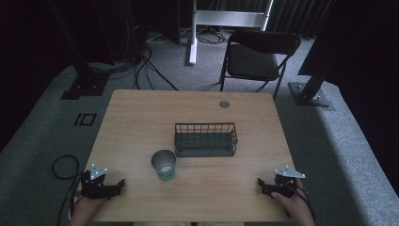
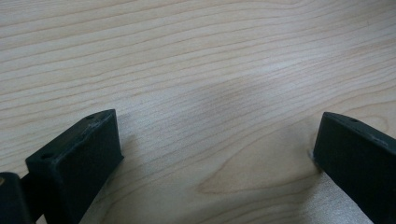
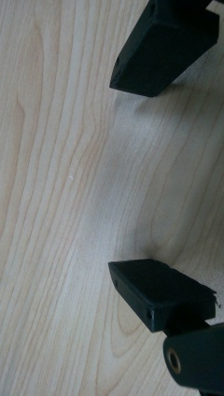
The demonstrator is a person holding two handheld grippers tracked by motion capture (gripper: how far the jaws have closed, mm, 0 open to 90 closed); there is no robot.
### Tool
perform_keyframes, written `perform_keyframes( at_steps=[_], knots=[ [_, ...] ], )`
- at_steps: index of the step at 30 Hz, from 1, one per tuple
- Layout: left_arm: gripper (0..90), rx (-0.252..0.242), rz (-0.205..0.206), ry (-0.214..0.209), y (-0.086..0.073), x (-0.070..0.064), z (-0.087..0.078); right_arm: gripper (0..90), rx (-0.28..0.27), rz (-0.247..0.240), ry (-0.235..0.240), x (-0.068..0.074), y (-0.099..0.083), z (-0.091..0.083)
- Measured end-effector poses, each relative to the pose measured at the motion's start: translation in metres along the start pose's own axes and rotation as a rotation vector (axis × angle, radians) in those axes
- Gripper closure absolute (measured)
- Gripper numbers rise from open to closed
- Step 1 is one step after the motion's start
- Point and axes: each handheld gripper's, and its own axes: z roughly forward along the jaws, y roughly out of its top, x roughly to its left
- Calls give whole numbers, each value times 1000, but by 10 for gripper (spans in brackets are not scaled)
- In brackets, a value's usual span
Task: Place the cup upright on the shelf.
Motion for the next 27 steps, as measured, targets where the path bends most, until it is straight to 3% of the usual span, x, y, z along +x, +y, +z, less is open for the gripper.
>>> perform_keyframes(
  at_steps=[27],
  knots=[
    [14, 0, 0, 0, 0, 0, 0, 110, -2, 2, -5, 1, 0, 0]
  ],
)
